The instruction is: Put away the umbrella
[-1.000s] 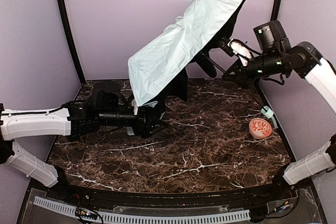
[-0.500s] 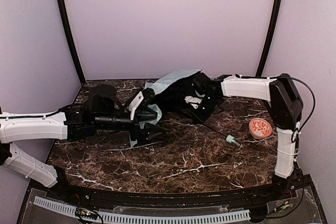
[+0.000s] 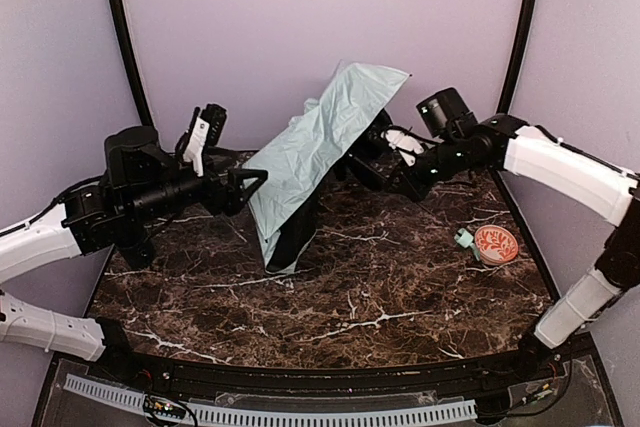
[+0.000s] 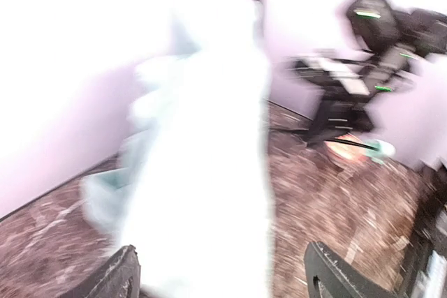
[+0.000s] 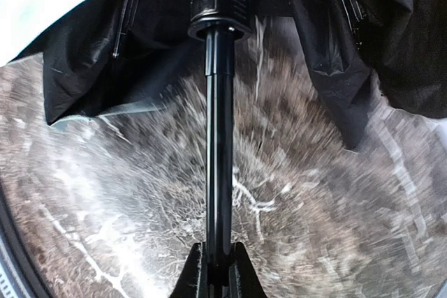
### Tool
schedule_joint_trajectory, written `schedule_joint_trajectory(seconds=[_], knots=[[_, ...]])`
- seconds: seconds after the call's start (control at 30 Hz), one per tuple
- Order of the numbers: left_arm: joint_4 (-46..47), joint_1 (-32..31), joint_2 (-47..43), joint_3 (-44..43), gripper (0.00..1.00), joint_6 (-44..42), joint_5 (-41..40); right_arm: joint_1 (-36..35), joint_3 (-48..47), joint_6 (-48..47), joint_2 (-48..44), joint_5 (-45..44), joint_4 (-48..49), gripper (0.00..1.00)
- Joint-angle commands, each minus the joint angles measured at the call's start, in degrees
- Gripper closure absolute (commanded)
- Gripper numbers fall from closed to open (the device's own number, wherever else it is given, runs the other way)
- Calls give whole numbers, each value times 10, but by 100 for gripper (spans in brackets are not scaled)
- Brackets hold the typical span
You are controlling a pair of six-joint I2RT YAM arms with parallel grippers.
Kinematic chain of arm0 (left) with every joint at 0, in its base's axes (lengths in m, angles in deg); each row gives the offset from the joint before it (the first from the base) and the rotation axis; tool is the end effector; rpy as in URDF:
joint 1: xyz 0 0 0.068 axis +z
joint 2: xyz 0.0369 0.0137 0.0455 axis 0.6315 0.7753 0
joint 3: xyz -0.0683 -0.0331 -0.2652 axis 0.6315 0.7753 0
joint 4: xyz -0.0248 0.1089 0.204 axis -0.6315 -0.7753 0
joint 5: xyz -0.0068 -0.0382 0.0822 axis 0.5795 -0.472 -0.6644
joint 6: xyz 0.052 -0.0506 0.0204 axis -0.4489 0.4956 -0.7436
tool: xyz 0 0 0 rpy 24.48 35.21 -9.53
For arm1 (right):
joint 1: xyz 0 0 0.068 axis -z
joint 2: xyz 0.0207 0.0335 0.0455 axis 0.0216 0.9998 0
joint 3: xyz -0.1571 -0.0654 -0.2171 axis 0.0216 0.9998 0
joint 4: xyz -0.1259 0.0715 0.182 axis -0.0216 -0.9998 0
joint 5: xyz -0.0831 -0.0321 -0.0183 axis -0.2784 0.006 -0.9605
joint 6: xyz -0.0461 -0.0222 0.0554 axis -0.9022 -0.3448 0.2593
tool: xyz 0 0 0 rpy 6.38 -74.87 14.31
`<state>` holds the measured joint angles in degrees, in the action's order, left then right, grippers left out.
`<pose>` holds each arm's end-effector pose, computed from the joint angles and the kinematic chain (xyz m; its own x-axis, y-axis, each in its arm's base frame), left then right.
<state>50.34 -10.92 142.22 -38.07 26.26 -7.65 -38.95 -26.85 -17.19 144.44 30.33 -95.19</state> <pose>0.1550 -0.1820 0.3652 -0.0908 0.0460 -0.9948 0.7427 0.6686 -0.0369 0.2554 0.2101 0.3061 -0.4288 -0.6100 -0.6664 -0.8010 0.5978 -0.0318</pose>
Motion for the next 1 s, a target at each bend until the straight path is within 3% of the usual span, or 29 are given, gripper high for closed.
schedule_joint_trajectory(seconds=[0.0,0.17,0.37,0.53,0.73,0.97], knots=[[-22,30,-58,-31,16,32,-135,6,20,-63,-108,72,38,100],[-45,54,-44,-59,14,24,-182,6,7,-122,-180,164,-14,100],[-52,106,-11,-31,14,57,-156,6,-9,-179,-242,260,-51,100],[11,109,-9,42,16,64,-69,6,2,-190,-277,281,-35,100],[103,106,50,104,28,104,81,6,13,-166,-262,345,10,100],[218,30,131,90,28,61,105,-11,27,-119,-195,393,60,100]])
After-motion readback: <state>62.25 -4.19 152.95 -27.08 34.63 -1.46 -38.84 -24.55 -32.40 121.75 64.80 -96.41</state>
